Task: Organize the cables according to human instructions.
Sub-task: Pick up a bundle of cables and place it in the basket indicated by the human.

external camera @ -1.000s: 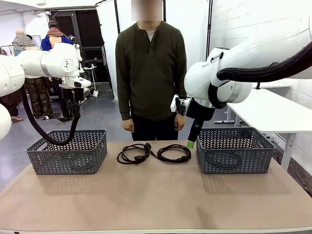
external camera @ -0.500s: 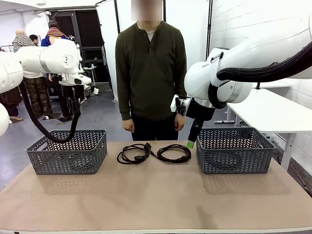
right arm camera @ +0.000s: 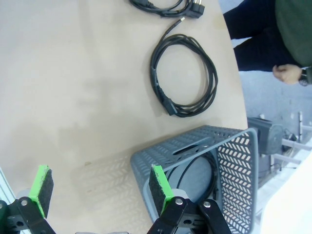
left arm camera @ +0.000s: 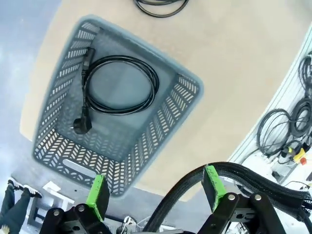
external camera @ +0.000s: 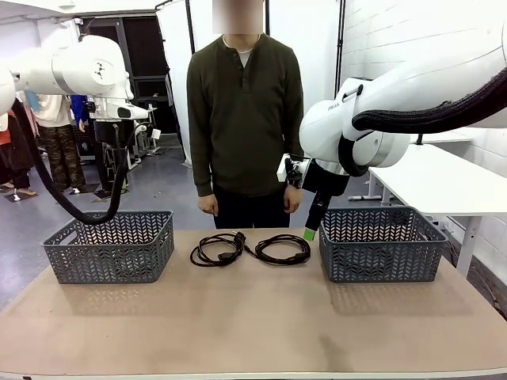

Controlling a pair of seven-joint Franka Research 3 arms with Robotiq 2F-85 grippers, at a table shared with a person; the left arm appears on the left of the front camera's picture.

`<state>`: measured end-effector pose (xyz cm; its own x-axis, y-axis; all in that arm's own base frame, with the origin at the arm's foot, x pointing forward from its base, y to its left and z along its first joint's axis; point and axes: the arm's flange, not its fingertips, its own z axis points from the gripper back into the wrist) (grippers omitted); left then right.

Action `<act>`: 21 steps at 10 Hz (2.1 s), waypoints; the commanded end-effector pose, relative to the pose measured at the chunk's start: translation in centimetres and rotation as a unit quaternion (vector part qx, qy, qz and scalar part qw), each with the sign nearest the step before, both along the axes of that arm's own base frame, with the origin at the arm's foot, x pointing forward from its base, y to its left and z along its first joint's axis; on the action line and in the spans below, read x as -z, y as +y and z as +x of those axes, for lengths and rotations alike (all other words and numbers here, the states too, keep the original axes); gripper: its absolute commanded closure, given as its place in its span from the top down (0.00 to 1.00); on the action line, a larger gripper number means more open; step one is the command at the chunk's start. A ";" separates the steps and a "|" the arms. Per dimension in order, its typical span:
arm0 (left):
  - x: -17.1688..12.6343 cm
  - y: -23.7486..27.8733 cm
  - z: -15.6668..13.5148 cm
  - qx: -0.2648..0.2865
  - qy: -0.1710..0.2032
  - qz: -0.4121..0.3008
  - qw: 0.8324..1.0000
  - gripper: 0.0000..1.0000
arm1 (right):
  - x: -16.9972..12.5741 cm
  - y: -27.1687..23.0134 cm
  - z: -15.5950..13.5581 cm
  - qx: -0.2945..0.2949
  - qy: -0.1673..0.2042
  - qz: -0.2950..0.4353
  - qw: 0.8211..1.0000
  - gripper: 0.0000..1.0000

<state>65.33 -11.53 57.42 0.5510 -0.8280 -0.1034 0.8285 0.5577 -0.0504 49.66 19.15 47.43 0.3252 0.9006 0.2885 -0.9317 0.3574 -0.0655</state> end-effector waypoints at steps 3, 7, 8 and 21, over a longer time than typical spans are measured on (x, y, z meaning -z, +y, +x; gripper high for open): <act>2.6 0.1 -7.8 -0.013 -0.069 -0.002 0.998 1.00 | 0.0 0.0 0.1 -0.002 0.001 -0.005 1.000 1.00; 3.2 0.6 -9.3 -0.002 -0.087 -0.025 0.996 1.00 | 0.0 0.0 0.1 -0.002 0.001 -0.005 1.000 1.00; 3.1 0.8 -8.6 0.010 -0.081 -0.029 0.996 1.00 | 0.0 0.0 0.1 -0.002 0.001 -0.005 1.000 1.00; 5.2 -3.0 -19.3 -0.006 -0.149 -0.053 0.987 1.00 | 0.0 0.0 0.1 -0.002 0.001 -0.005 1.000 1.00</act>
<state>48.13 -14.66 53.15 0.5610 -0.8212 0.1045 0.8091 0.5706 0.1406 49.66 19.15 47.44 0.3251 0.9006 0.2885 -0.9317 0.3573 -0.0653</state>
